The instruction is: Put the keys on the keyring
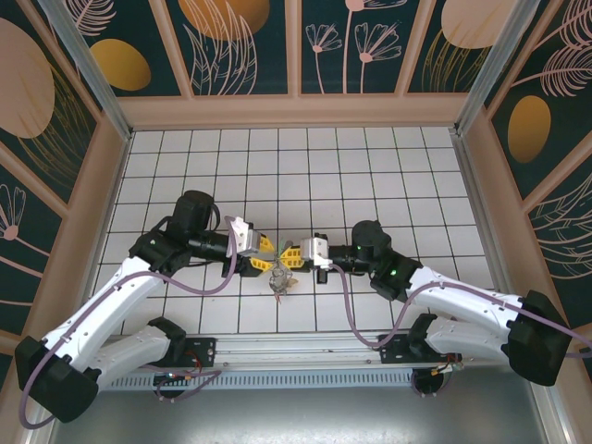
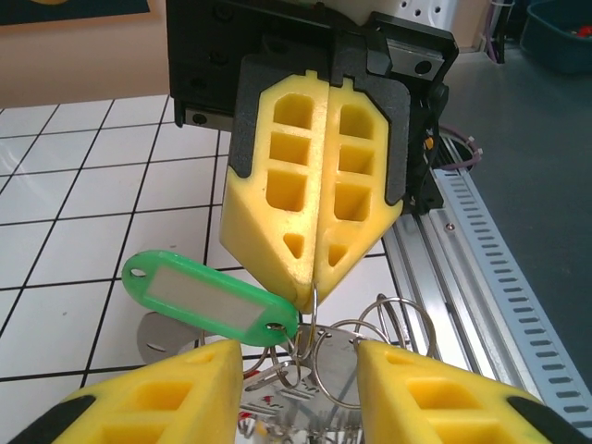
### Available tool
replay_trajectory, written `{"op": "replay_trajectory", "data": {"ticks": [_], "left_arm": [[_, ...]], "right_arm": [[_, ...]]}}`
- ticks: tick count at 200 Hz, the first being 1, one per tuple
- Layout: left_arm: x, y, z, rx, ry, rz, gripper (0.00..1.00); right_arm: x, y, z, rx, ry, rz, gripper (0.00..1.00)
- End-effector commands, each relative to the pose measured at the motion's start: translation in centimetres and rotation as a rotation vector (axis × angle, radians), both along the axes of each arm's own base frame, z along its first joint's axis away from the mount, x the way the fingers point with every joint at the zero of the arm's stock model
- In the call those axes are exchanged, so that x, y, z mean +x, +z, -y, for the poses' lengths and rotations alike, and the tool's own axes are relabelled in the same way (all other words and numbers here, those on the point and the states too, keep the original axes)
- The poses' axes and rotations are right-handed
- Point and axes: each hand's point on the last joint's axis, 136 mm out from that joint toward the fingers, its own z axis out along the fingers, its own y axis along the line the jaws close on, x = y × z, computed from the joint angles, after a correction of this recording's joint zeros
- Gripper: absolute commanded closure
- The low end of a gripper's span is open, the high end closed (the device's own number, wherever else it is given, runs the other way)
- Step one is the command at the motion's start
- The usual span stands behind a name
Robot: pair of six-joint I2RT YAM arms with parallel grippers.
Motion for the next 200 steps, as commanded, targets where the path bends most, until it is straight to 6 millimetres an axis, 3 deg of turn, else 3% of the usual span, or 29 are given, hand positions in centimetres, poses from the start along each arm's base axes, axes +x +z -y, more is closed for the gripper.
{"op": "replay_trajectory", "data": {"ticks": [1, 58, 105, 175, 200], "left_arm": [[-0.5, -0.1, 0.3, -0.024, -0.033, -0.036, 0.64], [0.1, -0.1, 0.6, -0.041, -0.031, -0.012, 0.71], [0.3, 0.1, 0.6, -0.052, -0.023, 0.023, 1.00], [3.1, 1.1, -0.5, 0.007, 0.170, 0.152, 1.00], [3.7, 0.5, -1.0, 0.055, 0.206, 0.163, 1.00]], "right_arm": [[-0.1, 2.8, -0.1, 0.081, 0.009, 0.073, 1.00], [-0.1, 3.0, -0.3, 0.090, 0.012, 0.077, 1.00], [0.0, 2.7, -0.3, 0.086, 0.010, 0.071, 1.00], [1.1, -0.1, 0.0, -0.102, -0.049, 0.055, 1.00], [1.7, 0.0, 0.2, -0.162, -0.081, 0.049, 0.84]]}}
